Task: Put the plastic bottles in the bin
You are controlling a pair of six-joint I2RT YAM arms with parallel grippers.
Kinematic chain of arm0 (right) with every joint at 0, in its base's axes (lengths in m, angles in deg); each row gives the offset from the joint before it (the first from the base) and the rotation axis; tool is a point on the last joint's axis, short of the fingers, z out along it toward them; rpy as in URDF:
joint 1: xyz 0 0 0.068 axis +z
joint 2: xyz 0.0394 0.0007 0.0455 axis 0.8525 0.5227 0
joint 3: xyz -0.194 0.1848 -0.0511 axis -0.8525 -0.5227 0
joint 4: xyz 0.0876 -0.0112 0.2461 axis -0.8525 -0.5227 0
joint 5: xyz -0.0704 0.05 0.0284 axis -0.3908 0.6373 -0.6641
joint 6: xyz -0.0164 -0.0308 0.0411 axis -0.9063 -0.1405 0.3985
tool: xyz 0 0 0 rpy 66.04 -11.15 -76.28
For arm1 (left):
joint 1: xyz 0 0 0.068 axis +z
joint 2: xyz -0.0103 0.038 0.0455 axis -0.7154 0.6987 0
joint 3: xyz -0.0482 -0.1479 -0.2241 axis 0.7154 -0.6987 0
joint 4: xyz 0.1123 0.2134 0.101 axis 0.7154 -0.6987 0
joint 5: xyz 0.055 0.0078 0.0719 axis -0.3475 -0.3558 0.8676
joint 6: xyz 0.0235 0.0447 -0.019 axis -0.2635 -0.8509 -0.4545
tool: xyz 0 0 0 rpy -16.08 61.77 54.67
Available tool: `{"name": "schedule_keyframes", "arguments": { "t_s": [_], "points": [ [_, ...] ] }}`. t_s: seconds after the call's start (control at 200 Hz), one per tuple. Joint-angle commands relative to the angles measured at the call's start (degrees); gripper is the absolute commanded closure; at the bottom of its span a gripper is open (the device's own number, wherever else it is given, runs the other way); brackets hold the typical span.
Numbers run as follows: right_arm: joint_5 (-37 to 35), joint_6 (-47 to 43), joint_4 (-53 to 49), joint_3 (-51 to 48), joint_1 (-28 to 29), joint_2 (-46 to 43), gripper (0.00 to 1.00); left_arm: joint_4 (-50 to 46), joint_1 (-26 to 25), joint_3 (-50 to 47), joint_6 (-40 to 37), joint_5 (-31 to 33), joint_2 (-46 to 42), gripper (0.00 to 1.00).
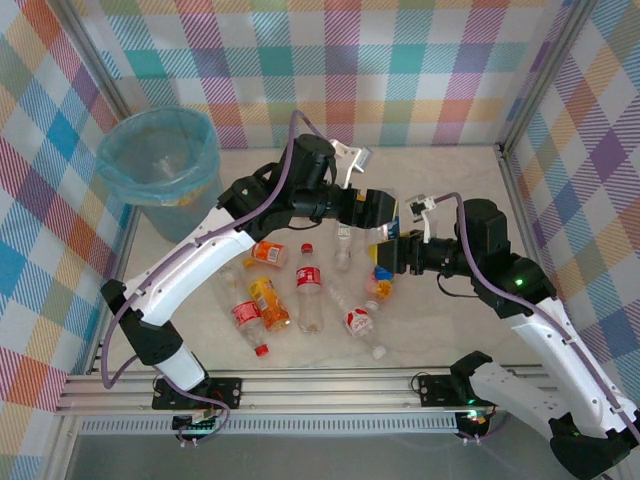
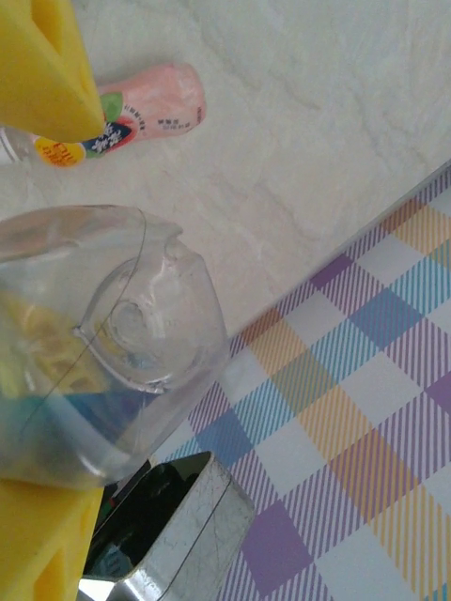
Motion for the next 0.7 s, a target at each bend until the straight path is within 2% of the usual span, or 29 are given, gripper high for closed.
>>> {"name": "schedule_keyframes", "arguments": {
  "t_s": [0.0, 0.25, 0.405, 0.595, 0.7],
  "points": [
    [2.61, -1.45, 4.11, 2.48, 0.71, -0.16, 0.51, 1.65, -0.74, -1.7, 1.76, -2.84, -1.64, 0.17],
    [1.34, -1.56, 4.01, 2.87, 1.42, 0.41, 0.48, 3.03, -0.74, -3.71, 2.01, -2.88, -3.6, 0.32],
    [0.63, -1.78, 4.03, 3.4, 2.16, 1.09, 0.44, 3.88, -0.78, -4.7, 2.6, -1.62, -5.05, 0.36],
    [-1.68, -1.63, 4.35, 5.34, 3.39, 2.29, 0.31, 4.4, -0.23, -5.98, 3.83, 2.64, -7.49, 0.38],
    [-3.11, -2.22, 4.77, 7.53, 4.18, 3.77, 0.25, 5.83, 1.79, -7.84, 5.34, 5.19, -9.92, 0.4]
  ]
}}
